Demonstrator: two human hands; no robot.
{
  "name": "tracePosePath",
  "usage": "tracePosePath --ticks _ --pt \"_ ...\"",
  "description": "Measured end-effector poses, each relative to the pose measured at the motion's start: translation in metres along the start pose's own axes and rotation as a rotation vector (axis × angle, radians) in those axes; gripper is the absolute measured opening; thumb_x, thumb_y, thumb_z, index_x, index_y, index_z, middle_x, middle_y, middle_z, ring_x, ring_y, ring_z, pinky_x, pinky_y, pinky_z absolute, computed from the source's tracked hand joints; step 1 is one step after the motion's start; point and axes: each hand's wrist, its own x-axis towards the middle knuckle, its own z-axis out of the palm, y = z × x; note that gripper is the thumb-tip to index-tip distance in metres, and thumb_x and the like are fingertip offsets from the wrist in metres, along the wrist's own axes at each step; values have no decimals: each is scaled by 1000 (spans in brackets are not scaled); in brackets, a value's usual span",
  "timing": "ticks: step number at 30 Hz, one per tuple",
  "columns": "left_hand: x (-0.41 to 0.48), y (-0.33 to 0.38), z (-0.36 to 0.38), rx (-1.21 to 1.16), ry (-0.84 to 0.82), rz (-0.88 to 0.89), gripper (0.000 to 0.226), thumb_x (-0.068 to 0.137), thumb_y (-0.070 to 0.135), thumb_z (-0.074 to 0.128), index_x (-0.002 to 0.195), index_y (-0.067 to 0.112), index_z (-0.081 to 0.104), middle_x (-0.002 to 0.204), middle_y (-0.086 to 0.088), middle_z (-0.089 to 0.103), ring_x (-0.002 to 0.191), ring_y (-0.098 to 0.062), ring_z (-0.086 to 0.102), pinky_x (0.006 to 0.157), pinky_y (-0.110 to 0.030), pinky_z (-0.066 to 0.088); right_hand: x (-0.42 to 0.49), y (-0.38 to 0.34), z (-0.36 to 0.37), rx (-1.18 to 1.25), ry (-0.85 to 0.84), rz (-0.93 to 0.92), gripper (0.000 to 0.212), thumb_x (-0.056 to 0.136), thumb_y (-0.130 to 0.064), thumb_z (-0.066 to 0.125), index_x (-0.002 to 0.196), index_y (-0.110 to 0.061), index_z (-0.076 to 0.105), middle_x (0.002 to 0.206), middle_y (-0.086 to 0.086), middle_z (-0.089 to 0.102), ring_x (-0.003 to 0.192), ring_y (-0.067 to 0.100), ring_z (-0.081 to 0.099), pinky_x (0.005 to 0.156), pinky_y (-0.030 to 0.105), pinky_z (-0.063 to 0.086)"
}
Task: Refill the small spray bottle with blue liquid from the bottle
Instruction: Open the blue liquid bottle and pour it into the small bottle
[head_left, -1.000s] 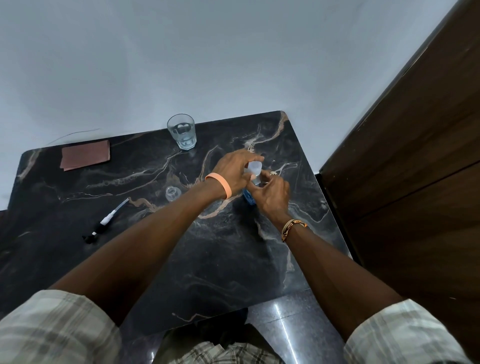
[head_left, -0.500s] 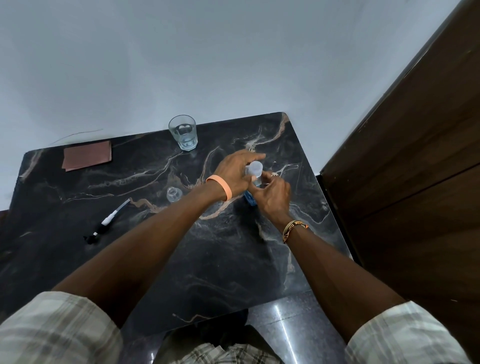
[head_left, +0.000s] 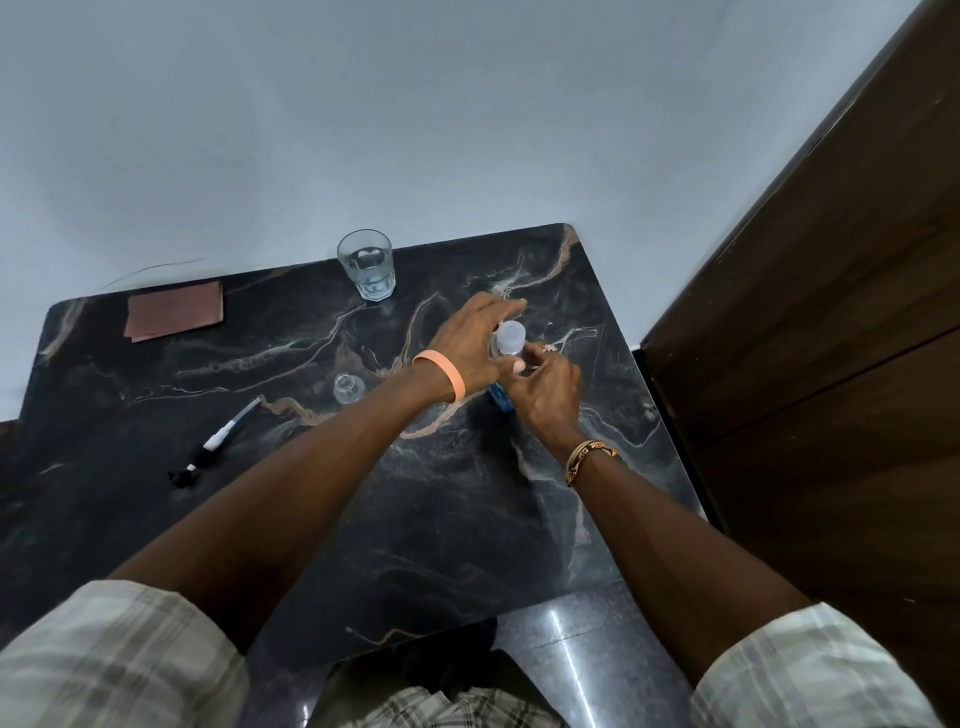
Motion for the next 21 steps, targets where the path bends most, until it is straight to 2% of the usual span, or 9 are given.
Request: tracePosePath --ticks 4,8,11,14,17,19,21 --pt "-1 0 1 -5 7 23 56 80 7 71 132 19 56 132 -7 58 125 -26 51 104 -45 44 1 -1 1 -15 23 15 47 78 -53 72 111 -19 73 95 -2 76 84 11 69 75 38 60" --pt "-3 -2 1 -12 -21 8 68 77 12 75 139 21 48 137 -7 51 128 -25 47 107 -42 41 1 0 0 -36 22 17 46 77 -52 73 108 -19 74 93 -2 75 84 12 68 74 38 59" --pt "-2 -2 1 -34 5 0 61 78 11 74 135 20 53 131 -6 58 121 -24 54 102 -42 46 1 0 0 -27 16 15 47 78 -54 72 109 -18 74 94 -2 75 84 12 68 74 39 59" --pt "-2 -2 1 -88 -3 -31 75 73 15 78 140 22 45 132 -5 54 116 -24 56 96 -40 50 3 1 0 -24 -15 19 48 77 -53 73 110 -19 73 96 -2 75 86 13 69 76 40 59" --pt "-1 -2 2 -101 32 -47 60 75 12 77 130 20 57 129 -5 60 113 -24 59 95 -39 52 2 1 -1 -8 -12 24 47 76 -53 75 108 -18 73 93 -1 74 83 14 68 74 42 60" --pt "0 -3 2 -102 52 -62 54 74 13 79 125 19 61 125 -6 63 109 -25 61 93 -40 52 1 1 -1 11 -26 7 50 76 -53 74 112 -17 71 94 0 73 83 16 67 74 43 60" --pt "0 -3 2 -109 17 -68 64 70 12 80 129 20 57 127 -7 60 111 -27 59 95 -44 52 0 1 -3 31 -59 -12 57 76 -49 77 122 -18 65 104 2 73 91 19 68 79 44 59"
